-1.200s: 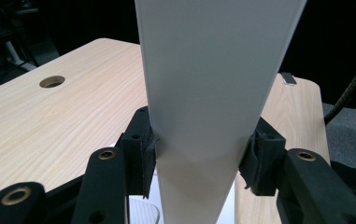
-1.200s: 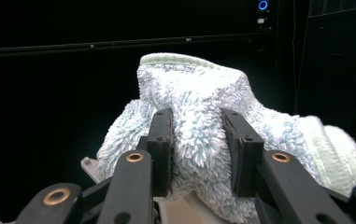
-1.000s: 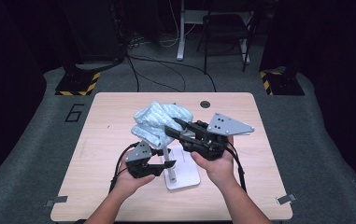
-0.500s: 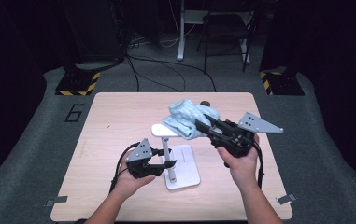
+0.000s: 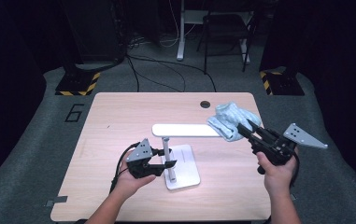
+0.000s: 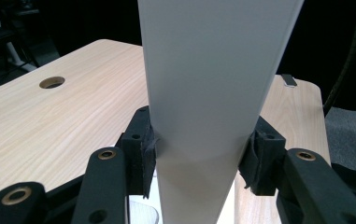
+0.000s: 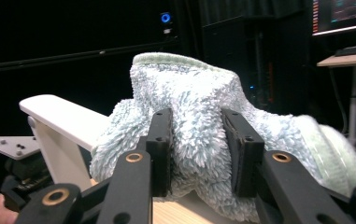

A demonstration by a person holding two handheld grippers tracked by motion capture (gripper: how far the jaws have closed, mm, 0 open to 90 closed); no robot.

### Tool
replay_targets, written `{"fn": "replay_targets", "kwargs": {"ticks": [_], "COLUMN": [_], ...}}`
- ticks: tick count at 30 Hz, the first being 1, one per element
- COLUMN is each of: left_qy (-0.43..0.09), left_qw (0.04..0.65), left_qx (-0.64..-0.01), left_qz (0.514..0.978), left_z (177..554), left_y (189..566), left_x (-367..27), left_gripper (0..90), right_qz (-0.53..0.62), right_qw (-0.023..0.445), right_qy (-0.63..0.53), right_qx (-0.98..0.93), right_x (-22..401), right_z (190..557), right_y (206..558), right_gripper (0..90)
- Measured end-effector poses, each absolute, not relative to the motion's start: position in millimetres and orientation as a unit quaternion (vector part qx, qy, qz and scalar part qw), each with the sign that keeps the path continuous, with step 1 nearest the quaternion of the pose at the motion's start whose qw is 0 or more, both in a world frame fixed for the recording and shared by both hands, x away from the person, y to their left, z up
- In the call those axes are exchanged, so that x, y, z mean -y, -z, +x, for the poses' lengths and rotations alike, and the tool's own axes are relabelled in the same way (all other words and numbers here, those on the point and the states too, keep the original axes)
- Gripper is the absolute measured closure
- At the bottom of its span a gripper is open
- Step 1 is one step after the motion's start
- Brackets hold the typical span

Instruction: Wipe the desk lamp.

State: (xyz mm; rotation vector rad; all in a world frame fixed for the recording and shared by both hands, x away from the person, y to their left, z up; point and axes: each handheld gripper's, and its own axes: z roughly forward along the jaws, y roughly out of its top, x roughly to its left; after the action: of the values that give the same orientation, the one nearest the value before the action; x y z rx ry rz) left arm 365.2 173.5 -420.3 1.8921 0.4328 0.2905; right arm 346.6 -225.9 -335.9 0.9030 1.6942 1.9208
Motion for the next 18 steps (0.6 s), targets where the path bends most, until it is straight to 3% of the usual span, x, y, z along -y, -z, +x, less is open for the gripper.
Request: {"fn": "replay_targets", "kwargs": {"ticks": [6, 18], "left_qy": [-0.119, -0.118], "left_qw": [0.554, 0.558], "left_qx": [-0.183, -0.188], "left_qz": [0.803, 0.799], "left_z": [366, 366], "left_y": [420, 421], "left_x": [-174, -174], "left_gripper": [52.6, 52.6], "right_qz": [0.331, 0.318], "right_qw": [0.218, 0.209], "right_qy": [-0.698, -0.713], "right_qx": [-0.596, -0.588], "right_x": [242, 221], "right_z": [336, 324], "right_y": [347, 349], "right_gripper": [66.2, 66.4]}}
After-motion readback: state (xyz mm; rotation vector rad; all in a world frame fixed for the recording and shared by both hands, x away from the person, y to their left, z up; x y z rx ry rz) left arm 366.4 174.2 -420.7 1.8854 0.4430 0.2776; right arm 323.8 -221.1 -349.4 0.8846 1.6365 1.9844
